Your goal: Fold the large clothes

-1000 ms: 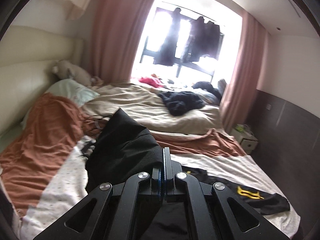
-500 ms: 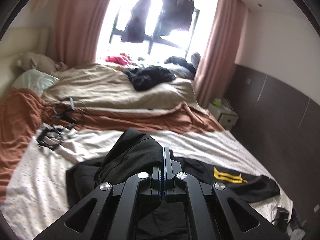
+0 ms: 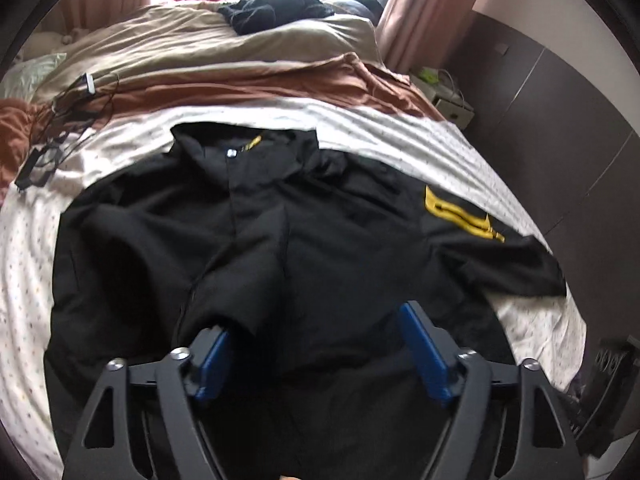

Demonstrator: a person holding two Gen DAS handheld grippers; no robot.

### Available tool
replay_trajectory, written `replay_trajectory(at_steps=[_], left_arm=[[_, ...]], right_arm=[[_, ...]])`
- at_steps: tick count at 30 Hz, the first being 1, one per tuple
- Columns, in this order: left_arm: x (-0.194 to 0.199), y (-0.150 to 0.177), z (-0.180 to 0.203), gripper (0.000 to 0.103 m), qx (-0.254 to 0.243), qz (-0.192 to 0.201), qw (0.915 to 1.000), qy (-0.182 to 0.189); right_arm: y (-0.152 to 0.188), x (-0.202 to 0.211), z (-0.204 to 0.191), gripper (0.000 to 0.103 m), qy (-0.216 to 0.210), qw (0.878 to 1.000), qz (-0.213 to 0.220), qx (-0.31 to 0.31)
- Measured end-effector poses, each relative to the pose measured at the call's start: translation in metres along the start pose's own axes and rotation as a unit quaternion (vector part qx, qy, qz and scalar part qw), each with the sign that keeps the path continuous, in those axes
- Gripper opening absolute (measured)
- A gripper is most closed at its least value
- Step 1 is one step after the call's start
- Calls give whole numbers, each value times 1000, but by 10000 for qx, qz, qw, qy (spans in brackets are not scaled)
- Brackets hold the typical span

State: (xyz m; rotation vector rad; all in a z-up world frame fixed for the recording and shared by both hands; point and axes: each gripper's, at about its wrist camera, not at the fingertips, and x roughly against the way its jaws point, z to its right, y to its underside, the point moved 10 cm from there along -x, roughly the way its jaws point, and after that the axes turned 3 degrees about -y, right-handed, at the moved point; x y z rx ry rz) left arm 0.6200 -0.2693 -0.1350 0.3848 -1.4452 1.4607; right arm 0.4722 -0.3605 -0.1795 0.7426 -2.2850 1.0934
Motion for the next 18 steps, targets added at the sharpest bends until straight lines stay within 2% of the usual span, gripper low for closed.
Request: replay_trajectory(at_steps=[3, 7, 14, 16, 17, 18], left_arm=[[3, 19, -12, 82, 30, -171, 9998, -31], [22, 35, -37, 82, 194, -106, 9998, 14], [66, 55, -106, 82, 555, 187, 9974, -429], [79, 62, -128, 82, 681, 247, 9958, -556], [86, 66, -141, 82, 750, 279, 9946, -664], [92, 70, -153, 82, 820, 307, 9931, -784]], right_arm=[[3, -5, -9, 42, -1, 9999, -55, 88], [5, -12, -29, 42, -81, 9997, -89, 211], [-3, -27, -98, 42, -306, 9966, -151, 756], [-7, -36, -119, 57, -306, 9949, -178, 941], [-9, -38, -128, 72, -305, 9943, -168, 1005], [-12, -43, -143, 76, -345, 9929, -110, 1130]])
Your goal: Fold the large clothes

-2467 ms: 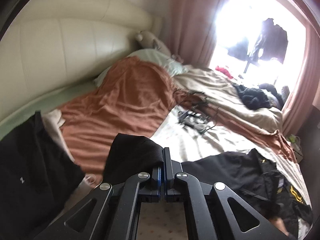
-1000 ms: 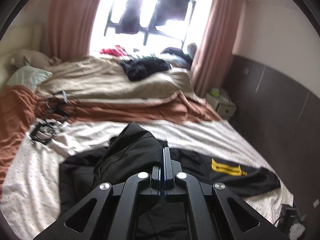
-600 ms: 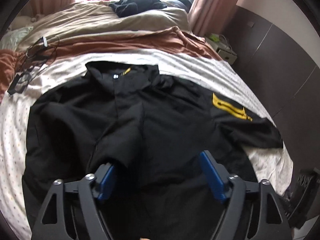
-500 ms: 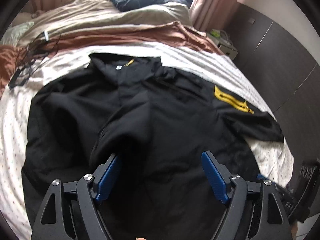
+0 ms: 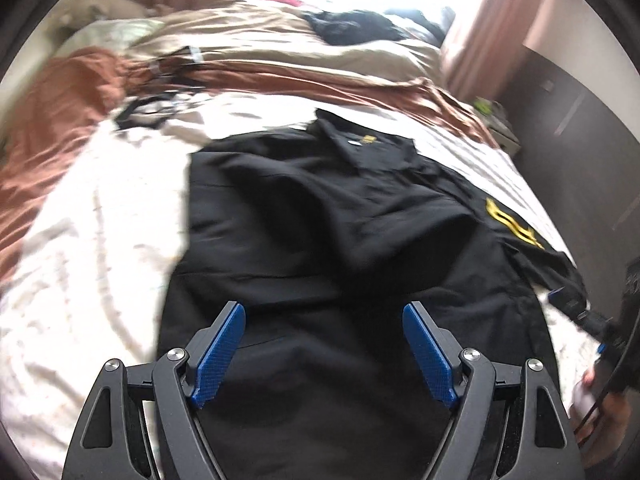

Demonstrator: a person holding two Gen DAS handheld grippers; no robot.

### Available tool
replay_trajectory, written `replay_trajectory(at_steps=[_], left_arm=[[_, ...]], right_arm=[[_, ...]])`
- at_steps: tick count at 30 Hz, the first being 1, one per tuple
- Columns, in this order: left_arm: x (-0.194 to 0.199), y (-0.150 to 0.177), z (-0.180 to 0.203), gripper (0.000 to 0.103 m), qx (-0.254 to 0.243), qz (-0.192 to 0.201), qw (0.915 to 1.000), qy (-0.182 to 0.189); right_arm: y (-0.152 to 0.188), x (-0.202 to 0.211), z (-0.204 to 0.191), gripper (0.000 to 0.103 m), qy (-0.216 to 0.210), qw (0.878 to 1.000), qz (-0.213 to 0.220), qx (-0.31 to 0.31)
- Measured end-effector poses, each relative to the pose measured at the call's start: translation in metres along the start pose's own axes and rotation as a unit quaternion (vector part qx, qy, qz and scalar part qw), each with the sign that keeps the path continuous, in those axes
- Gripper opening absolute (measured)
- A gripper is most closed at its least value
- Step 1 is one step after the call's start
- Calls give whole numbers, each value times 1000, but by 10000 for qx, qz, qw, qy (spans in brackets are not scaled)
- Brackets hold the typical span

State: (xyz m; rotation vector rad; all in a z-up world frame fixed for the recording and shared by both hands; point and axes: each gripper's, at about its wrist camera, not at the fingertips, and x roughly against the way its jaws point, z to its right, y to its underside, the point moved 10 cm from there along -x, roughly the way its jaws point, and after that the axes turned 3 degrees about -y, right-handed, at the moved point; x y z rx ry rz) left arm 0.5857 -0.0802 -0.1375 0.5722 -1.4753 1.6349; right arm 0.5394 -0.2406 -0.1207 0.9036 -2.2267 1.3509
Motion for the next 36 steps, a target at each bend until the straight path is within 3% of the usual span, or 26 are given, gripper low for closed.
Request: replay_trajectory(at_steps=[6, 13, 16, 19, 26, 33, 36], left_arm=[[19, 5, -70, 79, 304, 297, 9972, -619], [14, 17, -111, 47, 550, 225, 9954, -751], [5, 22, -115, 40, 583, 174, 9955, -733], [-6, 25, -114, 36, 562, 110, 9960, -689], [-31, 26, -104, 36, 461, 17, 9973, -564], [-48, 24, -86, 36, 364, -60, 9981, -495], [-49, 22, -79, 36, 310, -41, 9984, -478]], right_arm=[[-18, -34, -52, 76, -103, 9989, -77, 454], [-34, -73, -71, 76, 46, 9978, -180, 639], [-38, -89, -69, 76, 90, 9977, -251, 617], [-37, -97, -55, 76, 353, 9970, -299, 613], [-25, -81, -3, 76, 800, 9961, -195, 330], [2, -70, 72, 73, 1800, 9825, -475, 25], [-2, -53, 72, 73, 1777, 9837, -285, 32]])
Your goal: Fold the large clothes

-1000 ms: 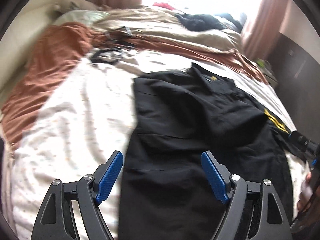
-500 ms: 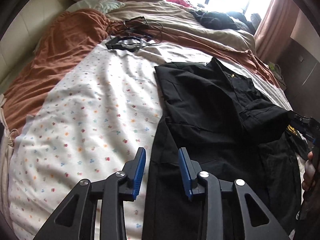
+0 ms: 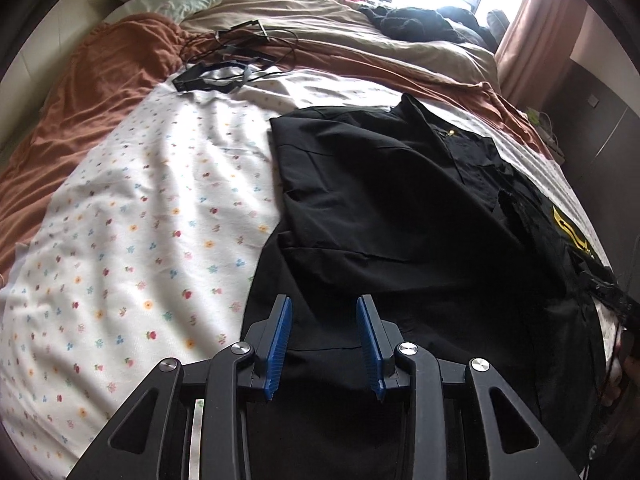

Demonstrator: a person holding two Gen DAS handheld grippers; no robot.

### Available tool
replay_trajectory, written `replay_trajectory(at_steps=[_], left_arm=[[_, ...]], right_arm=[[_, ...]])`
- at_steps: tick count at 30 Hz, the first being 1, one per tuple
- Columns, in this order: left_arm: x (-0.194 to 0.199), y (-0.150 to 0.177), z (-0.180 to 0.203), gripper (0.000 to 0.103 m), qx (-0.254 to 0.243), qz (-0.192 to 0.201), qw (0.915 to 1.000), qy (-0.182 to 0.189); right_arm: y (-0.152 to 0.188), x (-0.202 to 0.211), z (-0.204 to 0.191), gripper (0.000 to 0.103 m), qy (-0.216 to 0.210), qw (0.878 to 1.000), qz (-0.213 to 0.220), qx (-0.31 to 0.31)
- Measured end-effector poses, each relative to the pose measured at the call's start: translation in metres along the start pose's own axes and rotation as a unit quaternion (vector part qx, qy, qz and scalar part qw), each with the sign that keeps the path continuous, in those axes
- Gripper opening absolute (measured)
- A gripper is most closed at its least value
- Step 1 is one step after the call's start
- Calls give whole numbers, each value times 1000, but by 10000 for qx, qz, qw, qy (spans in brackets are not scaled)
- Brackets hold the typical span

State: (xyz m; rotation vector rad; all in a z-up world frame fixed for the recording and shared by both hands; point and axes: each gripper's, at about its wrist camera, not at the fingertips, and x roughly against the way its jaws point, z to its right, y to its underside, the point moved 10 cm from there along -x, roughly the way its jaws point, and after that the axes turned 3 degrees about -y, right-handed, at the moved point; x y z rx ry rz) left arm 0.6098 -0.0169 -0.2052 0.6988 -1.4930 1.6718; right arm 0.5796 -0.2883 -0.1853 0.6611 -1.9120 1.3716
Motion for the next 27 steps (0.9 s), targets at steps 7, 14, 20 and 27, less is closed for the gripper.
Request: replay_trajectory(at_steps=[7, 14, 20, 27], left_arm=[[6, 4, -5, 36, 71, 23, 10000, 25], [20, 8, -26, 36, 215, 35, 9998, -46], [25, 12, -44, 36, 278, 9, 9995, -118], [21, 17, -48, 36, 324, -33, 9994, -87]], right_arm=[[-17, 27, -69, 73, -685, 9947, 229, 727], [0, -22, -127, 74, -777, 9908, -277, 1074], [9, -56, -150, 75, -641, 9894, -516, 1195], [2, -42, -130, 42, -431, 9915, -263, 1199]])
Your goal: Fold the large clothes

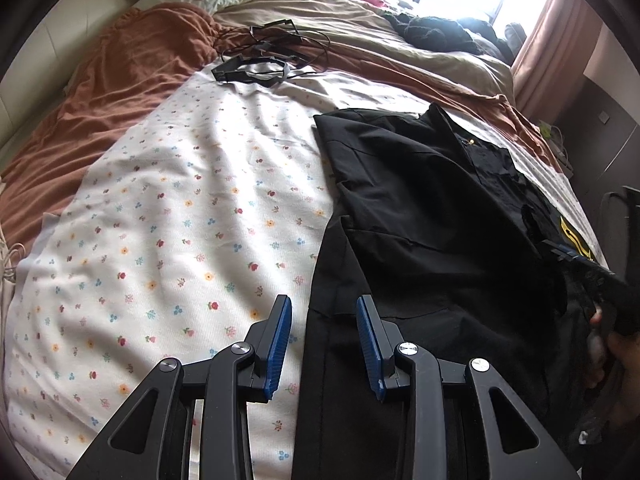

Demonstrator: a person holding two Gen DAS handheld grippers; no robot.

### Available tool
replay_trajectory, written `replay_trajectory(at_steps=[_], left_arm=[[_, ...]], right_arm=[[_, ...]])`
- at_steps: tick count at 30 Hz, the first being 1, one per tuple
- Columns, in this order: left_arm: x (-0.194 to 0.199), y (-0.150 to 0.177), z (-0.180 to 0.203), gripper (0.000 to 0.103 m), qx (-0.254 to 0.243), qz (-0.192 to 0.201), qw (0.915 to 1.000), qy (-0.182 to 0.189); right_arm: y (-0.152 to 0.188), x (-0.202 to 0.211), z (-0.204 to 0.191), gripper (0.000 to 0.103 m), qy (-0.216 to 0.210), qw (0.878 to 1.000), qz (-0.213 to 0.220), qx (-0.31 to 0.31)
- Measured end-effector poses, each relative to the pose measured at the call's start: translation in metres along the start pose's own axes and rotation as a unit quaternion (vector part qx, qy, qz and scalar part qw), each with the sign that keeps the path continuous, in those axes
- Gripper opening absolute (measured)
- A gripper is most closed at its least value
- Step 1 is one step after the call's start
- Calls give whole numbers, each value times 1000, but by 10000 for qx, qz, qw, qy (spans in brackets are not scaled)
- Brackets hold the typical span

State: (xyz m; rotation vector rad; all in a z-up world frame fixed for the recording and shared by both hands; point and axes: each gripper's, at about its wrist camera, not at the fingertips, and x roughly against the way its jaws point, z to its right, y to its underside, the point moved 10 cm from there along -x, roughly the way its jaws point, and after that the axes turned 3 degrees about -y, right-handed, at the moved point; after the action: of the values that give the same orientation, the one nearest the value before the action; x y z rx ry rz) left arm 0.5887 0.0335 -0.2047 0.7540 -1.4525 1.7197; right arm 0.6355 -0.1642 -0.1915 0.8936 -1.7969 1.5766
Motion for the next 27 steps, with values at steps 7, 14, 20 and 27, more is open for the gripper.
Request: replay_trajectory(at_steps=[7, 14, 20, 27], left_arm=[[-1, -2, 16, 36, 18, 24, 9999, 120], [-5, -10, 37, 36, -181, 16, 9998, 114], [-23, -14, 47, 36, -343, -100, 9994, -4], [-51, -17, 49, 36, -503, -232, 9980, -306]], right_arm=[[-10, 42, 41, 30, -102, 9993, 313, -195], [-6, 71, 121, 33, 378, 9947, 421, -859], [25, 68, 171, 69, 33, 9852, 219, -1700], [58, 30, 176, 69, -635, 9705, -292, -2308]])
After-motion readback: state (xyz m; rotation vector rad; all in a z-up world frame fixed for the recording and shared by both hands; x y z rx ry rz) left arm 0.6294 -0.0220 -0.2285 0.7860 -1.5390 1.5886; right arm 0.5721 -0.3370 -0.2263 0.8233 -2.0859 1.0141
